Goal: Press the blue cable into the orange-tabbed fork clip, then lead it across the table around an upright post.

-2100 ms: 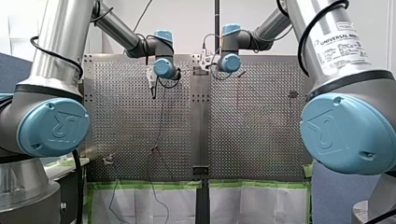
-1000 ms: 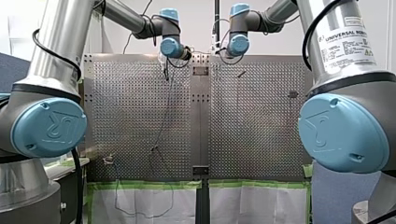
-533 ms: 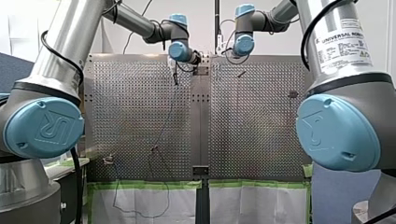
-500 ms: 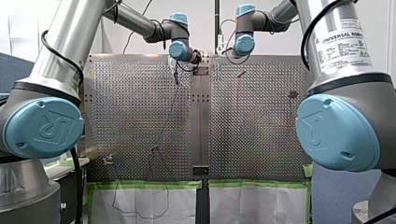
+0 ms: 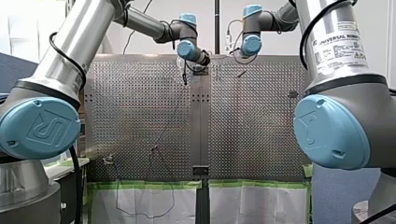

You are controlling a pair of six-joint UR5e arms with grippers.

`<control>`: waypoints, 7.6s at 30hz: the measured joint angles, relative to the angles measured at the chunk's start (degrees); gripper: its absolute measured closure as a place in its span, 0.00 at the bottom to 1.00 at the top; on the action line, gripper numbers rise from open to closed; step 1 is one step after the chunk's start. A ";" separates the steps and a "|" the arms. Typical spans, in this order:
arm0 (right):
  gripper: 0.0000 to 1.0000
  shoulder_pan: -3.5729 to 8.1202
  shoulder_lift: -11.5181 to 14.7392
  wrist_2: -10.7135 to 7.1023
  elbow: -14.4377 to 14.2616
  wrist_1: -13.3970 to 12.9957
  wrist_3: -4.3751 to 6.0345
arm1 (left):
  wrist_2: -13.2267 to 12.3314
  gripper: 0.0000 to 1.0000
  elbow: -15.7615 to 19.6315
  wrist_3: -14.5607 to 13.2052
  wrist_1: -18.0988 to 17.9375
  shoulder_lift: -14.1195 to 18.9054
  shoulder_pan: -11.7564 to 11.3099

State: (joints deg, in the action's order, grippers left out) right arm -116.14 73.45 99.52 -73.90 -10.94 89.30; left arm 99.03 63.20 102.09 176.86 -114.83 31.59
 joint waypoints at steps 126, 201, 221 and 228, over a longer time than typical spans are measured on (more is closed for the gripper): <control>1.00 13.05 -20.50 -7.44 -14.35 -11.27 1.88 | 6.38 0.10 -15.25 1.58 5.60 -18.86 3.94; 1.00 22.70 -49.73 -6.63 -10.54 -28.44 3.65 | 11.14 0.10 -14.97 1.82 7.94 -18.87 2.99; 1.00 24.02 -53.16 -6.89 -8.98 -29.02 3.49 | 16.72 0.10 -15.01 3.51 13.98 -18.86 3.72; 1.00 24.16 -53.33 -7.03 -8.24 -28.44 3.39 | 15.75 0.10 -14.99 5.39 13.99 -18.86 3.72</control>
State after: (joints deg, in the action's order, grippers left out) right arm -91.97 20.11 92.49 -82.14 -39.39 92.69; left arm 114.79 48.21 107.48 190.85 -133.68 35.31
